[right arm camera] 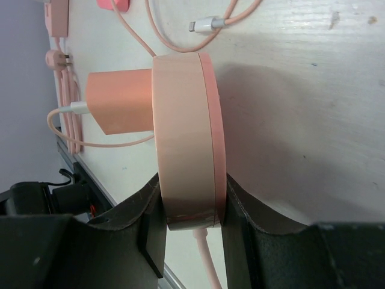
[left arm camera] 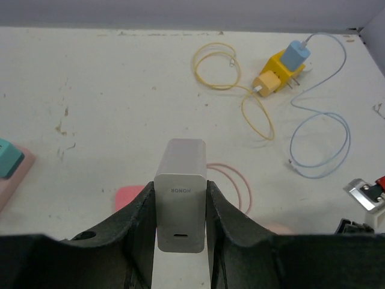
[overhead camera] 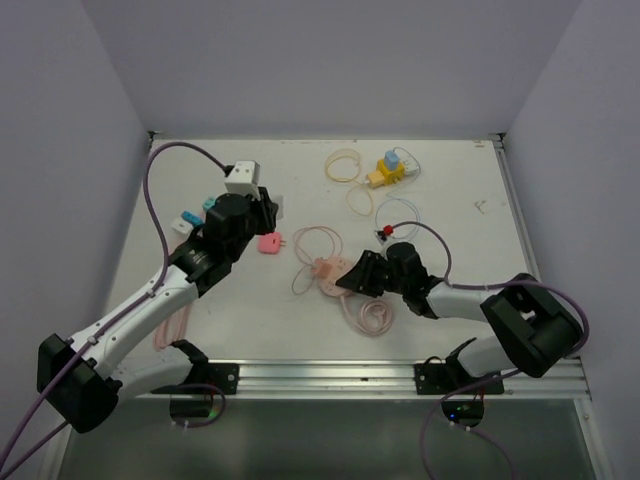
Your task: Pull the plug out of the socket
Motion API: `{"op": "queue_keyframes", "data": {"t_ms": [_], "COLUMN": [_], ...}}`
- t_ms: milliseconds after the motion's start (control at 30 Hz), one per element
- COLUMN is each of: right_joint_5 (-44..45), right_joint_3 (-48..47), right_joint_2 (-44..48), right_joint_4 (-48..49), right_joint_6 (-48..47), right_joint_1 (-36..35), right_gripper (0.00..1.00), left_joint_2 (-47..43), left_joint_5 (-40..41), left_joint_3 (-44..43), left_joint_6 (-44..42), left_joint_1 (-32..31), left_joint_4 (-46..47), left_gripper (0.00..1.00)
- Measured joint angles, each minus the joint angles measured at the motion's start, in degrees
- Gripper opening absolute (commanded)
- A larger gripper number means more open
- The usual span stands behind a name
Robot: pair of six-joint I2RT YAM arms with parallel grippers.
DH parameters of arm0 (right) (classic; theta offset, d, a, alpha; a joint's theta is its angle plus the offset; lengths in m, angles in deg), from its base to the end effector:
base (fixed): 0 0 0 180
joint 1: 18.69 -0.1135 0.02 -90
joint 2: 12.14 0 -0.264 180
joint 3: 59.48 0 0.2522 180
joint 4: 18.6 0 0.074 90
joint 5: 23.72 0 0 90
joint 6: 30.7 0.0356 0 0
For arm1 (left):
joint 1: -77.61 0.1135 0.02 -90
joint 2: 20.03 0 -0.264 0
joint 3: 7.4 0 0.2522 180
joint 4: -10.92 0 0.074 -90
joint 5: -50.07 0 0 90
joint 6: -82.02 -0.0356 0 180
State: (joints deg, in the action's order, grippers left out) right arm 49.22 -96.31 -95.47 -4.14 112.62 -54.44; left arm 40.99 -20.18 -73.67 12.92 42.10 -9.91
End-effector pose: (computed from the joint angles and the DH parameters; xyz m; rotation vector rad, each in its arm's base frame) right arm 0.2005 0.1572 0.1355 0.1663 2.3570 1.1664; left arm 0.2079 -0.1336 0.3386 -0.0072 1.8426 -0.3753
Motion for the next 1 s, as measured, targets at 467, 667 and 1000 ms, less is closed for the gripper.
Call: {"op": "queue_keyframes", "data": {"t_ms": [467, 667, 1000], "right_joint_5": [-1.1, -2.1, -3.3], "right_joint_3": [4.8, 5.1, 5.3], "right_joint_2": [8.9, 9.2, 9.2], "right_joint_4": [-4.9, -5.1, -4.9], "right_joint_6": [-1.9, -2.2, -2.8], "right_joint_1": [6.5, 7.3, 7.7], "right_gripper": [0.0, 0.0, 0.0], "left_joint_2": [-2.5, -8.0, 1.0], "left_joint_5": [-5.2, -10.1, -21.7], "left_joint_3": [22.4, 33.4, 38.4], "left_joint_6": [19.3, 26.1, 32.2], "left_joint_1": [10.5, 15.7, 20.6], "left_joint_4": [-0.6, 5.4, 23.4], "left_gripper": [0.0, 0.13, 0.64]}}
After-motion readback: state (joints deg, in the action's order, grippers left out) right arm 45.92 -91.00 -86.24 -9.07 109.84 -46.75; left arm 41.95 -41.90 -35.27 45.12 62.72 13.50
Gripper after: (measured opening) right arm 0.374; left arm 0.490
